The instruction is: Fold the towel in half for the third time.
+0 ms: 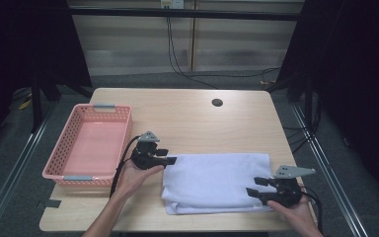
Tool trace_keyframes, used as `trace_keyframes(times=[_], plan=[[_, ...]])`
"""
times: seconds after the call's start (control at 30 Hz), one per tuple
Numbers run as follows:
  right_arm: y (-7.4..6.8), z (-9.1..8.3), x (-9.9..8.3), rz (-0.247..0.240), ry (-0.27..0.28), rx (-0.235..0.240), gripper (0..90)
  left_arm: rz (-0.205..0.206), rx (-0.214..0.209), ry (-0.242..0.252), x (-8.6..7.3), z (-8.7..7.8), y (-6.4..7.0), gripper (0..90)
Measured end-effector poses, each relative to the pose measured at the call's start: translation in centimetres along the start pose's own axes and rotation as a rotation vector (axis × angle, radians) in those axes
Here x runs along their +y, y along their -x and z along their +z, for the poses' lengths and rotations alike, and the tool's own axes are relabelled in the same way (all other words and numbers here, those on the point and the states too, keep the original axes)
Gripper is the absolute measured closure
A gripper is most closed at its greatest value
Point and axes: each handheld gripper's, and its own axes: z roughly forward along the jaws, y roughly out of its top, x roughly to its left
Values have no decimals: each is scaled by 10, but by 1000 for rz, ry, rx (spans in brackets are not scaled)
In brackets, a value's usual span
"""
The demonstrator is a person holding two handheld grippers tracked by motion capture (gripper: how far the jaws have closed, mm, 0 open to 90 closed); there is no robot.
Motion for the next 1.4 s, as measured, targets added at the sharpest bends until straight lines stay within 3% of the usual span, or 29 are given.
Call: trace_keyframes(times=[0.07,0.13,0.23,0.27,0.33,0.4,0.43,0.47,0.6,0.67,0.77,0.87,1.03,1.07,1.13,1.27,1.37,1.4], plan=[[-2,6,3,-2,-6,13,434,-5,3,10,1,2,-1,482],[-18,29,15,-31,-27,86,431,11,14,-24,4,5,-5,481],[-30,42,22,-61,-36,126,431,-14,10,-13,5,7,-10,472],[-46,57,31,-90,-43,177,427,-22,20,-5,3,6,-14,472],[-60,70,38,-113,-51,220,427,-27,29,-8,1,6,-15,471],[-73,85,44,-139,-67,258,419,-22,38,-12,-2,6,-15,468],[-73,85,44,-139,-67,258,419,-22,38,-12,-2,6,-15,467],[-86,101,48,-162,-93,296,417,-20,38,-19,-3,6,-15,465],[-109,127,55,-201,-126,347,404,-26,44,-10,-4,7,-16,455],[-119,141,58,-202,-135,386,403,-22,39,-17,-4,7,-16,451],[-127,157,58,-212,-165,400,387,-29,42,-14,-5,6,-16,444],[-135,166,53,-242,-171,374,338,-33,46,-4,-5,5,-17,438],[-141,164,46,-289,-138,336,344,-60,52,0,-5,4,-22,427],[-146,163,42,-327,-122,295,346,-62,55,-2,-5,4,-23,426],[-149,163,40,-347,-118,274,350,-72,58,-3,-6,6,-22,422],[-148,162,37,-404,-88,240,449,-65,64,-18,-6,7,-23,414],[-150,161,36,-425,-88,231,449,-75,67,-15,-7,7,-24,403],[-153,161,35,-458,-84,209,450,-84,72,-14,-8,7,-26,394]])
